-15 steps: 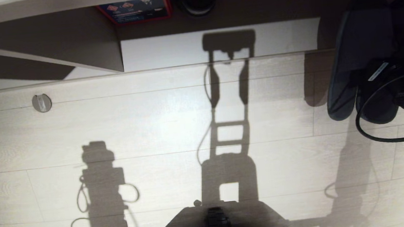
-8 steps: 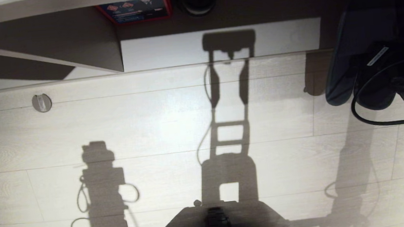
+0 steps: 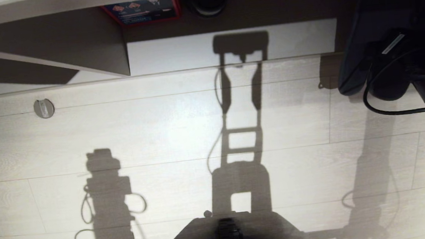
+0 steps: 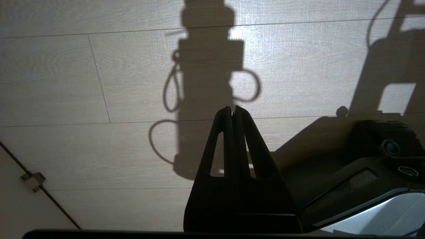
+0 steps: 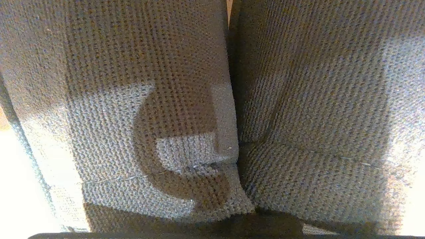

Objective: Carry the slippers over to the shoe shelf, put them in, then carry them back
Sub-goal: Place the slippers into the shoe cabinet

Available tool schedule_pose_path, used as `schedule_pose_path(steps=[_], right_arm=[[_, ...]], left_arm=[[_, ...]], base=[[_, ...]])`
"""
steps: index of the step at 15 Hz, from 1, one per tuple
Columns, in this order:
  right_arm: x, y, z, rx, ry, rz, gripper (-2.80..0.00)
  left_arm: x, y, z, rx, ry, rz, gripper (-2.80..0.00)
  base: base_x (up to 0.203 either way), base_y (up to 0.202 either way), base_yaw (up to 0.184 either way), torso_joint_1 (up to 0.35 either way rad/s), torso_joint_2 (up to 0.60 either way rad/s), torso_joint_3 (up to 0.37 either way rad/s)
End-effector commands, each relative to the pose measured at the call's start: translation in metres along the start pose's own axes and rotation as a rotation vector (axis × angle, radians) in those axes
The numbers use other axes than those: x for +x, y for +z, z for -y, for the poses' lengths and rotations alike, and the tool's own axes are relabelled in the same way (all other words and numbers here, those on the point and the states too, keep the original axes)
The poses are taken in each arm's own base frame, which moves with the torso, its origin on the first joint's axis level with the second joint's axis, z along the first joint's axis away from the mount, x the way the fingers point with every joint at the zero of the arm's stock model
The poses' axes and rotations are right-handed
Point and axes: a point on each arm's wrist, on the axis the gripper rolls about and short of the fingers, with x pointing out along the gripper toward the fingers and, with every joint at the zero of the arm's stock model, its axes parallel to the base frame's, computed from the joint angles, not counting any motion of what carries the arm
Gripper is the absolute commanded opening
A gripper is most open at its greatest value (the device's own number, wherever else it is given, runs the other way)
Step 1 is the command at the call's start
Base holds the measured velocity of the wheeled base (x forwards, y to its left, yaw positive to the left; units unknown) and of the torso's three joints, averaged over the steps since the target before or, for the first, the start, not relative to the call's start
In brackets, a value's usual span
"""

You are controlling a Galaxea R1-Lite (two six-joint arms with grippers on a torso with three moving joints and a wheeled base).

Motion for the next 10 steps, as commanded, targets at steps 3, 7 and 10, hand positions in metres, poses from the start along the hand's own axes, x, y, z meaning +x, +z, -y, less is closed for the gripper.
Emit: schedule_pose_path(steps=[3,7,10], right_arm=[[0.0105,-0.0084,0.0001,-0.001,-0.003,0.006,-2.80],[0.0121,-0.0110,0.0003,-0.003,-0.005,0.003,-2.80],[0.0143,-0.0071,0.0005,-0.004,-0.009,0.019,-2.80]], left_arm=[[0.0000,0.0000,0.0000,0.001,0.001,0.001,-2.80],[0.0000,0.0000,0.0000,0.000,0.001,0.001,-2.80],[0.0000,0.0000,0.0000,0.000,0.001,0.001,-2.80]], base=[[0.000,0.000,0.000,0.000,0.00,0.000],[0.000,0.000,0.000,0.000,0.00,0.000],[0.000,0.000,0.000,0.000,0.00,0.000]])
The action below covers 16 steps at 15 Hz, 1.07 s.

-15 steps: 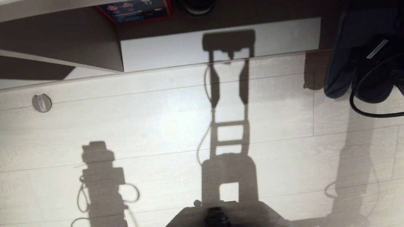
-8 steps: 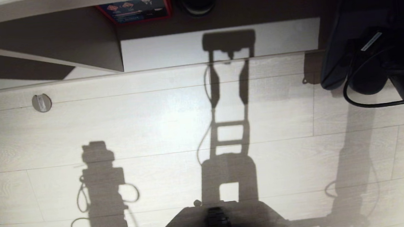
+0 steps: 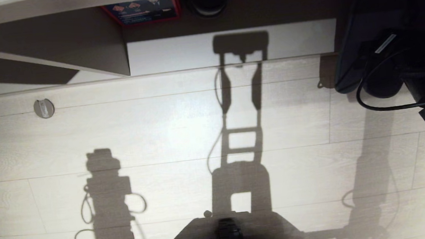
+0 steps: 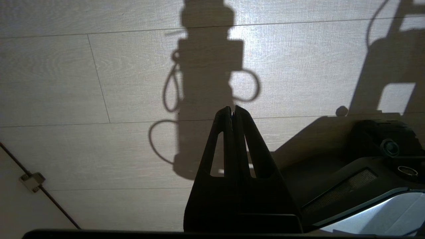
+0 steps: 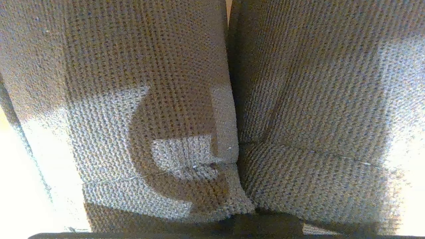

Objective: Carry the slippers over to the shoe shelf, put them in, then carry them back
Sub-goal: Place the slippers into the shoe cabinet

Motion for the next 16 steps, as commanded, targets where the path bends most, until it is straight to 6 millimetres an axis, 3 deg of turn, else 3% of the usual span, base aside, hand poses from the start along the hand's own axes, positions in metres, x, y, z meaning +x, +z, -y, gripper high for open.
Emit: schedule_pose_path(steps=[1,4,10,16], right_arm=[[0.001,0.002,0.000,0.002,0.000,0.014,-2.80],[0.005,0.005,0.001,0.006,-0.016,0.020,-2.80],[0.032,0.013,-0.002,0.001,-0.030,0.041,-2.80],[0.038,0.017,-0.004,0.004,-0.029,0.042,-2.80]], left_arm=[[0.000,0.000,0.000,-0.001,0.001,0.001,-2.80],[0.000,0.000,0.000,-0.001,0.001,0.001,-2.80],[0.000,0.000,0.000,-0.001,0.001,0.001,-2.80],[0.000,0.000,0.000,0.001,0.001,-0.001,-2.80]], base=[[0.000,0.000,0.000,0.000,0.00,0.000],[0.000,0.000,0.000,0.000,0.00,0.000],[0.000,0.000,0.000,0.000,0.00,0.000],[0.000,0.000,0.000,0.000,0.00,0.000]])
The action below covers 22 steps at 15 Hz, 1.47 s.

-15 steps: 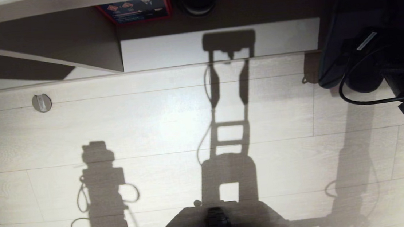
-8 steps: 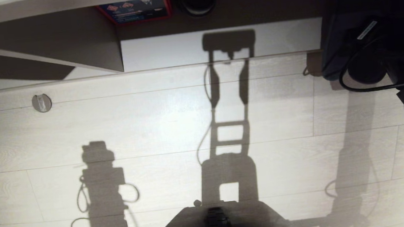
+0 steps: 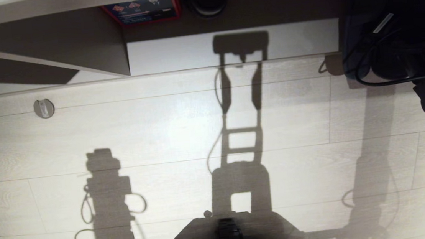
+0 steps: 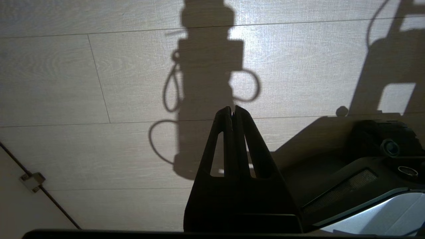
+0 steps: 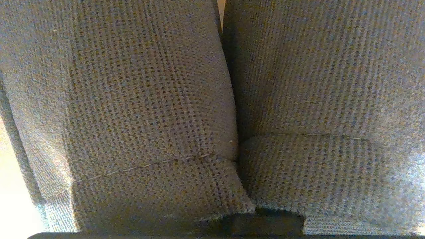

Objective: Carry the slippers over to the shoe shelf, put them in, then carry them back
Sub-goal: Place the slippers into the shoe cabinet

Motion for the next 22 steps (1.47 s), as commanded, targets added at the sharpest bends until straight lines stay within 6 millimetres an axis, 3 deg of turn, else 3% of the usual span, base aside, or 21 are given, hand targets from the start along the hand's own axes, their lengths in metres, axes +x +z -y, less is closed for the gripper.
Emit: schedule_pose_path(steps=[1,12,13,14,22], right_arm=[[0.000,0.001,0.000,0.002,0.000,0.010,-2.80],[-0.001,0.007,0.001,0.002,-0.014,0.014,-2.80],[-0.001,0.004,0.002,-0.007,-0.018,-0.018,-1.18],[0.000,0.005,0.002,-0.006,-0.017,-0.016,0.00],[-0.002,0.012,0.001,0.000,-0.018,-0.005,0.00]], left_arm=[[0.000,0.000,0.000,0.001,0.001,-0.001,-2.80],[0.000,0.000,0.000,0.001,0.001,0.001,-2.80],[0.000,0.000,0.000,-0.001,0.001,0.001,-2.80],[0.000,0.000,0.000,-0.001,0.001,-0.001,-2.80],[0.000,0.000,0.000,-0.001,0.001,0.000,-2.80]], base=[[0.000,0.000,0.000,0.000,0.00,0.000],[0.000,0.000,0.000,0.000,0.00,0.000],[0.000,0.000,0.000,0.000,0.00,0.000],[0.000,0.000,0.000,0.000,0.00,0.000],[0.000,0.000,0.000,0.000,0.00,0.000]])
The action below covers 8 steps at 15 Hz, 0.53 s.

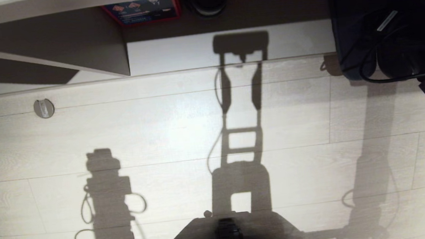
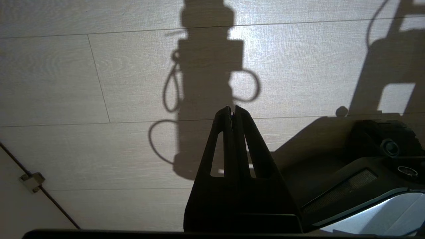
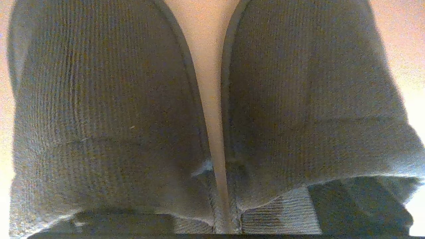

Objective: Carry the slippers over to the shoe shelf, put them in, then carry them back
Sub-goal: Place the slippers into the shoe cabinet

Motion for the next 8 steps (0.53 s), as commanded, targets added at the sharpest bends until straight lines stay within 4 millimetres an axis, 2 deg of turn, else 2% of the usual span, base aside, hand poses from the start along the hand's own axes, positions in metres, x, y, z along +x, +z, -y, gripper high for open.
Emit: schedule_pose_path(steps=[1,8], right_arm=[[-0.001,0.004,0.000,0.003,0.000,0.014,0.00],[-0.011,0.015,-0.001,-0.020,-0.003,-0.076,0.00]], left_arm=[[0.000,0.000,0.000,-0.001,0.001,0.001,-2.80],[0.000,0.000,0.000,-0.001,0.001,0.001,-2.80]], base=[[0.000,0.000,0.000,0.000,0.00,0.000],[0.000,0.000,0.000,0.000,0.00,0.000]])
